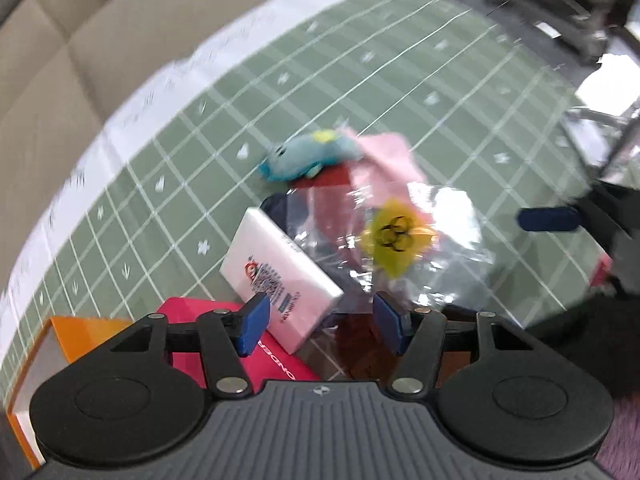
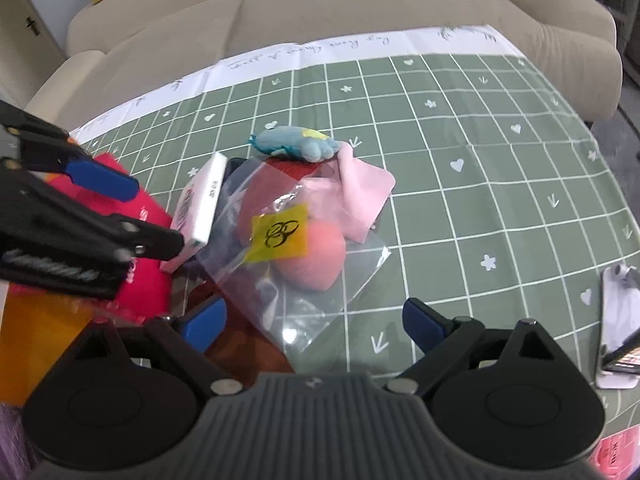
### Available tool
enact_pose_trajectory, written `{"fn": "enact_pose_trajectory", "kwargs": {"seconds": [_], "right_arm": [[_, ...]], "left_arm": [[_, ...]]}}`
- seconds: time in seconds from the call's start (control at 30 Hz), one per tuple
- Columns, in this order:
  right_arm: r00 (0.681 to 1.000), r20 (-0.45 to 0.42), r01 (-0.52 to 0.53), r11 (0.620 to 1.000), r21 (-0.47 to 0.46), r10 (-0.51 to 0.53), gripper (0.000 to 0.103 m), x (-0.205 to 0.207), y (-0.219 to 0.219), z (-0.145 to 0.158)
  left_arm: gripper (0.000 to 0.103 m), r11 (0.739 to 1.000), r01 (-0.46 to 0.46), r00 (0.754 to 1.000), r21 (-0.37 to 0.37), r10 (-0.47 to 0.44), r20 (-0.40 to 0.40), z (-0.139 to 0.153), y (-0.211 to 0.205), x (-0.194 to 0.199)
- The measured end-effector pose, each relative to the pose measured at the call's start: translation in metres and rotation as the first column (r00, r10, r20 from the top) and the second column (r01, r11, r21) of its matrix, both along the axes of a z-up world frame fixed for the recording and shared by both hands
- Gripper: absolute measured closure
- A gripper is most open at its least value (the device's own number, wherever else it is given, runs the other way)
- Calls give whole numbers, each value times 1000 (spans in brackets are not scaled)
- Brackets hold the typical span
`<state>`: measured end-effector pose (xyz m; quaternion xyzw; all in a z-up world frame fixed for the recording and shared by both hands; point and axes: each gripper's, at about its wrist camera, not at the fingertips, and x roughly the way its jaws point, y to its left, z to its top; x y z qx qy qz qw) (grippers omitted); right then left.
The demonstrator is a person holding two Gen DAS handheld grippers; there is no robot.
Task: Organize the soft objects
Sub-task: 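Grasp the white packet with the left tool while the right tool grasps the biohazard bag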
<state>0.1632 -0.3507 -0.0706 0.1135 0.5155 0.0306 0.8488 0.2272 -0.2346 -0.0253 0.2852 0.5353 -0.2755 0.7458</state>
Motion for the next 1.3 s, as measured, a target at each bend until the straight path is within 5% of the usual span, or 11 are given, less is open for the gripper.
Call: {"fn": "enact_pose_trajectory", "kwargs": {"seconds": [0.33, 0.5, 0.6, 0.7, 0.83, 0.93, 0.97, 1.0, 1.07, 1.23, 1.3], "right_arm": [[997, -49, 67, 996, 62, -64, 18, 20, -5, -18], [994, -56, 95, 991, 90, -90, 56, 18, -10, -20], [994, -40, 101, 991, 93, -97, 91, 13, -12, -16], [993, -15, 117, 986, 120, -116, 103, 8, -16, -11], [991, 14, 133, 979, 153, -137, 103, 5, -19, -5], [990, 43, 123, 966, 228, -136, 93, 5, -19, -2], [990, 50, 115, 964, 239, -130, 75, 6, -17, -1], [990, 49, 117, 963, 241, -132, 44, 7, -16, -1], [986, 38, 153, 967, 203, -164, 22, 8, -13, -1], [965, -82, 262, 923, 281, -248, 12, 12, -30, -21], [966, -122, 257, 912, 320, -230, 30, 18, -29, -32]], "left_arm": [[39, 974, -148, 981, 174, 167, -99, -38, -20, 50], [41, 967, -177, 976, 183, 197, -97, -48, -28, 57], [57, 960, -212, 968, 180, 232, -99, -53, -29, 61], [70, 959, -207, 970, 192, 226, -84, -54, -27, 61], [74, 964, -194, 975, 182, 209, -71, -48, -23, 59], [71, 963, -184, 978, 198, 199, -58, -47, -23, 58], [70, 962, -187, 978, 199, 202, -57, -47, -22, 57], [69, 961, -190, 977, 199, 205, -57, -47, -22, 57], [67, 959, -200, 975, 200, 214, -54, -48, -21, 58], [65, 959, -172, 983, 226, 181, -20, -53, -25, 55], [65, 958, -162, 986, 235, 169, -11, -56, -26, 54]]}}
